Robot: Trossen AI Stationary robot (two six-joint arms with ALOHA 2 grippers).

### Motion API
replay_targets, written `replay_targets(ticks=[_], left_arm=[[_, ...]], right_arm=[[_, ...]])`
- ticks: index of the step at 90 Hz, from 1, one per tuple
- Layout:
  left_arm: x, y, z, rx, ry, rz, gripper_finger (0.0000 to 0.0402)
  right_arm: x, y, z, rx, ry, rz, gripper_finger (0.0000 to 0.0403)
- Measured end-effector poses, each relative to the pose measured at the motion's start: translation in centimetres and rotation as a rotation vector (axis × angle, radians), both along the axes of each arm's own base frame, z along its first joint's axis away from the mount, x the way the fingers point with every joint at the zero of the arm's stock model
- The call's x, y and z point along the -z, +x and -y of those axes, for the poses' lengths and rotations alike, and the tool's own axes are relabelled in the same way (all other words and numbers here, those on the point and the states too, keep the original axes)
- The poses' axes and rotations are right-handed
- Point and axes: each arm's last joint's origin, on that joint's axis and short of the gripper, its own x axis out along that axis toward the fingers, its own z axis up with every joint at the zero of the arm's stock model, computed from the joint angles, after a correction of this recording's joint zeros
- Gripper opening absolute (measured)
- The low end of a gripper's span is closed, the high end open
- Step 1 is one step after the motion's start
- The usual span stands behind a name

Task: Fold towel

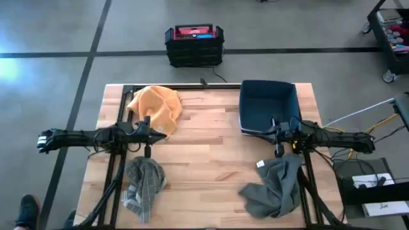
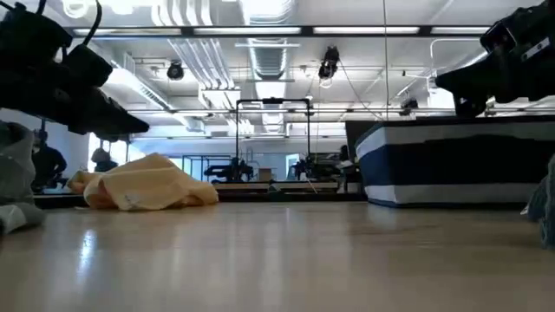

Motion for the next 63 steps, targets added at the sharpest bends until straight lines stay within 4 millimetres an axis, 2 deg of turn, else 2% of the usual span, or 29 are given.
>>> replay_targets(ticks=[20, 30, 46, 58, 63], left_arm=[[-0.1, 0.0, 0.0, 0.0, 0.0, 0.007, 0.0], [-0.6, 0.1, 0.0, -0.01, -0.048, 0.069, 0.0], [-2.9, 0.4, 0.0, -0.024, -0.197, 0.335, 0.0], [-5.4, 0.0, 0.0, 0.003, -0.128, 0.587, 0.0], [-6.2, -0.1, 0.1, 0.04, -0.102, 0.625, 0.0]], right_arm=[[0.0, 0.0, 0.0, 0.0, 0.0, 0.0, 0.0], [0.0, 0.0, 0.0, 0.0, 0.0, 0.0, 0.0], [0.0, 0.0, 0.0, 0.0, 0.0, 0.0, 0.0], [0.0, 0.0, 0.0, 0.0, 0.0, 0.0, 0.0], [0.0, 0.0, 0.0, -0.001, 0.0, 0.0, 0.0]])
